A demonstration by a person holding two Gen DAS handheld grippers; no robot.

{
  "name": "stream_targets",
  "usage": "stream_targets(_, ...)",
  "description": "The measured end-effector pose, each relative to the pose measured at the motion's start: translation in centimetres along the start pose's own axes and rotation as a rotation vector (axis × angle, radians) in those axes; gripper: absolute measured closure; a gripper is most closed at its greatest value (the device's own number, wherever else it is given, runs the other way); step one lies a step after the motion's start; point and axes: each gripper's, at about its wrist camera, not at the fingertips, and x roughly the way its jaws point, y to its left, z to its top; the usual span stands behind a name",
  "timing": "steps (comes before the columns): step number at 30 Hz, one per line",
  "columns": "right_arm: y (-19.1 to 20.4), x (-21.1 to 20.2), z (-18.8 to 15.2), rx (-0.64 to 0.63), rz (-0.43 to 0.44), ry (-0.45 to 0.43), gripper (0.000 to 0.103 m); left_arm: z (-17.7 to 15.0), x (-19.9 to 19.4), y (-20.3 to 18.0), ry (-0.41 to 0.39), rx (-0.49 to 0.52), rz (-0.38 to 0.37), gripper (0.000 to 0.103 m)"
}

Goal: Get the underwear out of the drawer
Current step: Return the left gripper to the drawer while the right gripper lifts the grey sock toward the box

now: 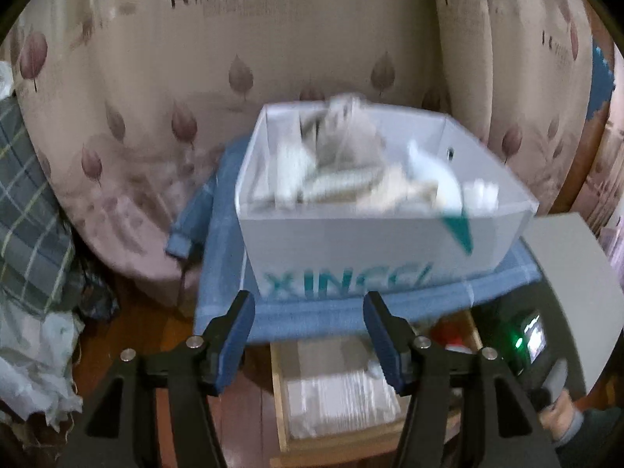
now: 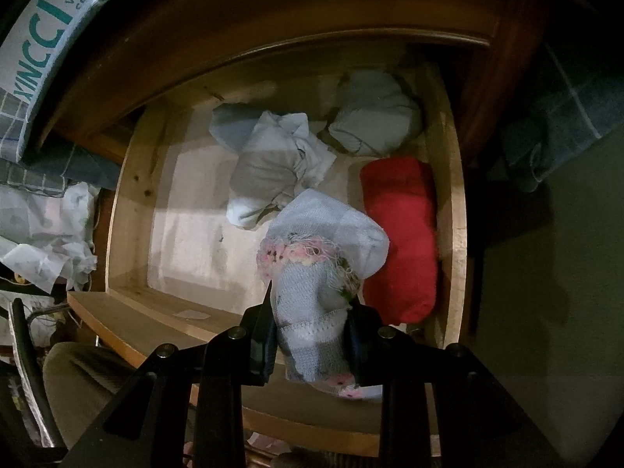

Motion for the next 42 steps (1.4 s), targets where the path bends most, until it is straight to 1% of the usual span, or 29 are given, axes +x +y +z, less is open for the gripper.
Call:
stream_targets(5,0.0,0.0,0.0,-0.004,-0.006,-0.001,0.077,-4.3,3.8,-0.6,0.11,-0.062,-0.01,0.044)
stream_targets(8,0.1,-0.1,0.0,-0.008,-0.011,-0.002,0.077,-6.8,5.9,-1.0,0.16,-0.097,-0.008,0.044)
stream_targets(12,0.4,-0.2,-0.1,-0.022,-0.026,-0.008,0.076,-9.0,7.8,-0.9,0.195,-0.129,0.018,0.044)
stream_targets(17,0.5,-0.3,-0.1,-0.022,-0.027,-0.004,0.076,-10.9,8.9,-0.5,0.185,-0.135,0.065,0.044)
stream_targets(20,0.8,-0.4,-0.1,-0.035,-0.049,-0.016,0.076,-11.7,9.3,-0.3,0.186,-0.144,0.074,0.044)
stream_targets(22,1.2,-0.6,-0.2,-0.049,-0.069,-0.03,0.076,-12.3,9.6,-0.2,0.185,-0.131,0.084,0.044)
stream_targets(24,1.5,-1.0,-0.3,-0.067,-0.066,-0.046,0.076,-12.6,9.8,-0.1,0.195,-0.13,0.093,0.044)
stream_targets(29,2.5,-2.3,-0.6,-0.126,-0.058,-0.104,0.076,-12.7,9.1,-0.1,0.15,-0.133,0.074,0.044)
stream_targets(33,3.5,-3.4,-0.9,-0.168,-0.057,-0.121,0.076,-12.9,9.3,0.9,0.154,-0.184,0.052,0.044)
stream_targets(34,3.8,-3.9,-0.9,-0.175,-0.054,-0.127,0.076,-12.9,9.1,1.3,0.141,-0.208,0.054,0.044)
stream_targets(35,4.0,-4.5,-0.9,-0.176,-0.048,-0.135,0.076,-13.0,8.9,1.6,0.13,-0.223,0.057,0.044)
stream_targets(37,4.2,-5.7,-1.0,-0.184,-0.041,-0.152,0.076,-13.1,8.7,2.4,0.112,-0.255,0.037,0.044)
stream_targets(42,5.0,-9.8,-1.1,-0.208,-0.027,-0.197,0.076,-13.3,8.7,3.2,0.115,-0.283,0.037,0.044)
